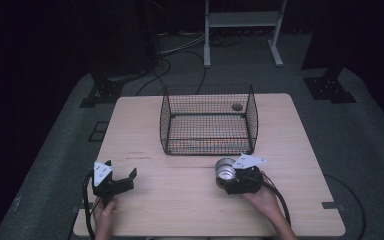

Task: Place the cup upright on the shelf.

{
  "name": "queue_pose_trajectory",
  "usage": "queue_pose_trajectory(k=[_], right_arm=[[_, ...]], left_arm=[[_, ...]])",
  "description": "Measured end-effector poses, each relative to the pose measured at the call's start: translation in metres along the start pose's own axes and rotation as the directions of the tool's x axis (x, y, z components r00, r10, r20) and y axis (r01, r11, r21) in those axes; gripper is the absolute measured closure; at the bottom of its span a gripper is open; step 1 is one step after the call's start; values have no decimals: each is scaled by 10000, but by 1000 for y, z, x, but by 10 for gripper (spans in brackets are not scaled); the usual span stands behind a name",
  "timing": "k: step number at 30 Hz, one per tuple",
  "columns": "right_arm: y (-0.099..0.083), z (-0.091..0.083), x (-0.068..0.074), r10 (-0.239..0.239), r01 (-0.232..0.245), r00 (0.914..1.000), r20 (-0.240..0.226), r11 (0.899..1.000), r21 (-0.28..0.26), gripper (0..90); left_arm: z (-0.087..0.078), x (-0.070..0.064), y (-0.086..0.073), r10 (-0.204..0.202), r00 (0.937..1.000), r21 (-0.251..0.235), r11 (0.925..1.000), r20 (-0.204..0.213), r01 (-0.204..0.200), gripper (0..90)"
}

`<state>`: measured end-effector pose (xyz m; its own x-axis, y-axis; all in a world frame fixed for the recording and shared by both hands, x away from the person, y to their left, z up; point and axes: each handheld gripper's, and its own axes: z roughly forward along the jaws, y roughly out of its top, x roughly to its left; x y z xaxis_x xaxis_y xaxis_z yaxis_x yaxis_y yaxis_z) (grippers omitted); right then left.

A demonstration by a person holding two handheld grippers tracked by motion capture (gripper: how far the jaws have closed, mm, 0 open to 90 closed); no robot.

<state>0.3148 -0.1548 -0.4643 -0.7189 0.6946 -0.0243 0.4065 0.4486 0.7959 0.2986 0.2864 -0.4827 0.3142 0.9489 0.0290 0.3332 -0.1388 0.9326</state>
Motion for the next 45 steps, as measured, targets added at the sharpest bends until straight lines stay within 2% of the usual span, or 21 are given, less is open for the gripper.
queue_pose_trajectory(k=[8, 16, 25, 31, 40, 45], right_arm=[[1, -6, 1, 49, -50, 10000, -78, 9999, -97, 181], [7, -14, 2, -136, 135, 9998, -174, 9999, -73, 181], [25, -22, 3, -399, 395, 9983, -432, 9992, -112, 181], [44, -28, 2, -580, 570, 9960, -684, 9982, -175, 181], [61, -35, -3, -639, 611, 9952, -740, 9973, -406, 181], [78, -38, -4, -830, 793, 9936, -768, 9956, -503, 181]], left_arm=[[0, 0, 0, 7, 10000, -2, 10000, 7, -7, 0], [0, 0, 0, 8, 10000, 2, 10000, 6, -8, 0], [0, 0, 0, 3, 10000, 1, 10000, 3, -3, 0], [0, 0, 0, 0, 10000, -5, 10000, 4, 0, 0], [0, 0, 0, 2, 10000, -8, 10000, 5, -2, 0], [0, 0, 0, -28, 10000, -7, 10000, 0, 28, 0]])
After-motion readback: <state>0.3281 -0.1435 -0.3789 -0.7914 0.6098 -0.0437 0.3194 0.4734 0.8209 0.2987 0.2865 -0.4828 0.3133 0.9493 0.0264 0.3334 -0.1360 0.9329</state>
